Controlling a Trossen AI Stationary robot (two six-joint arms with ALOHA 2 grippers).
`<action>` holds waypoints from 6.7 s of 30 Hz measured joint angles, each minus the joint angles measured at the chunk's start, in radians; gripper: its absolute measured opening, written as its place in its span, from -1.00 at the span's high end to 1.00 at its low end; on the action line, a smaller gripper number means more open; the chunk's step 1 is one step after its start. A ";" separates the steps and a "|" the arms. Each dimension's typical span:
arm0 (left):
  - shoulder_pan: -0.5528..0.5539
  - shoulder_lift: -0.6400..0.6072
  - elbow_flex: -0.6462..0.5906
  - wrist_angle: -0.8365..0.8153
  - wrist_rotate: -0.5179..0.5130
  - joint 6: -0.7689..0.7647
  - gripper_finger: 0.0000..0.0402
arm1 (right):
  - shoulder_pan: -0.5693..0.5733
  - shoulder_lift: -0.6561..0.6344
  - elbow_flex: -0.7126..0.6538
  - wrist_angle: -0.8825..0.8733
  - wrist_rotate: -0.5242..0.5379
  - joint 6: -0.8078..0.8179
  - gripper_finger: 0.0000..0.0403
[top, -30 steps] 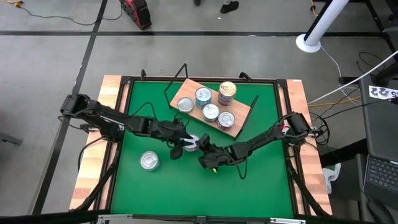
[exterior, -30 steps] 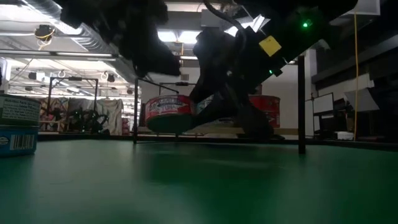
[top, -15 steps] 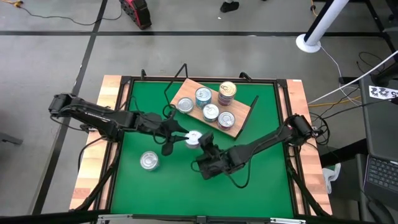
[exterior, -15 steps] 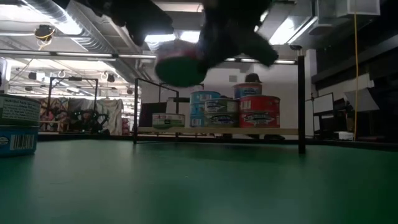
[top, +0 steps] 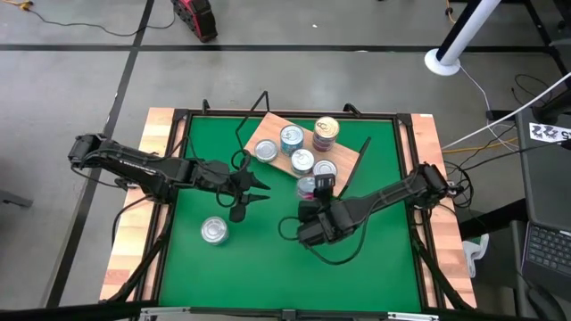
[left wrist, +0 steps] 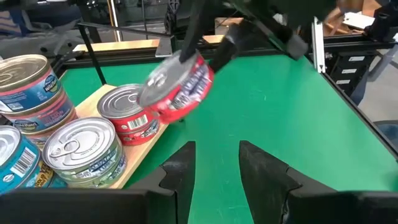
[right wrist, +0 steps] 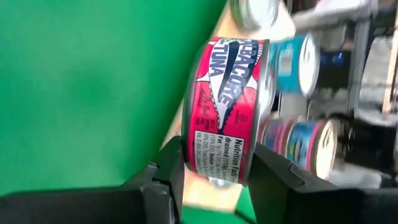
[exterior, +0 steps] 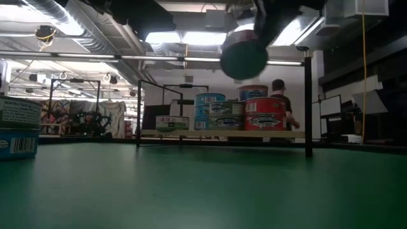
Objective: Stack canned seafood by type on shelf
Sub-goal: Stack the red tuna can on top of the red tuna can on the shelf, then stack the light green tuna can on top of the light green tuna can on the shelf
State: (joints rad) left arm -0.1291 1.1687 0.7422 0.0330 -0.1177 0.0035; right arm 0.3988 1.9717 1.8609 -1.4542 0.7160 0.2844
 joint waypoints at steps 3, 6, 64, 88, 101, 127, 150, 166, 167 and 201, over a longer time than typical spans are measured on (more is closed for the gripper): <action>0.000 0.000 0.000 0.000 0.000 0.004 0.41 | -0.012 0.000 0.000 -0.082 0.003 0.038 0.38; 0.000 0.000 0.000 0.000 0.000 0.004 0.41 | -0.034 0.000 0.000 -0.109 0.010 0.060 0.38; -0.001 0.001 0.000 0.000 0.000 0.005 0.41 | -0.236 0.001 -0.112 -0.117 -0.230 -0.005 -0.20; -0.394 0.001 0.028 -0.185 -0.216 -0.169 0.46 | -0.235 0.001 0.022 -0.073 -0.501 -0.002 -0.20; -0.555 0.003 0.105 -0.693 -0.131 -0.834 0.73 | -0.235 0.001 0.023 0.187 -0.551 -0.116 -0.20; -0.630 0.110 0.059 -0.765 0.039 -0.804 0.22 | -0.235 0.068 0.024 0.791 -0.683 -0.512 -0.20; -0.647 0.177 0.059 -0.784 0.004 -0.836 0.52 | -0.235 0.154 0.023 0.953 -0.675 -0.604 -0.20; -0.647 0.177 0.059 -0.785 -0.049 -0.828 0.52 | -0.236 0.258 0.022 1.204 -0.795 -0.306 -0.20; -0.647 0.177 0.059 -0.785 -0.052 -0.828 0.52 | -0.236 0.262 0.022 1.221 -0.796 -0.306 -0.20; -0.650 0.283 0.056 -0.790 -0.081 -0.756 0.51 | -0.235 0.319 0.022 1.271 -0.789 0.010 -0.20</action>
State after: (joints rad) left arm -0.7792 1.4521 0.7977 -0.7569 -0.1987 -0.7523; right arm 0.1642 2.2908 1.8834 -0.1833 -0.0726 0.2944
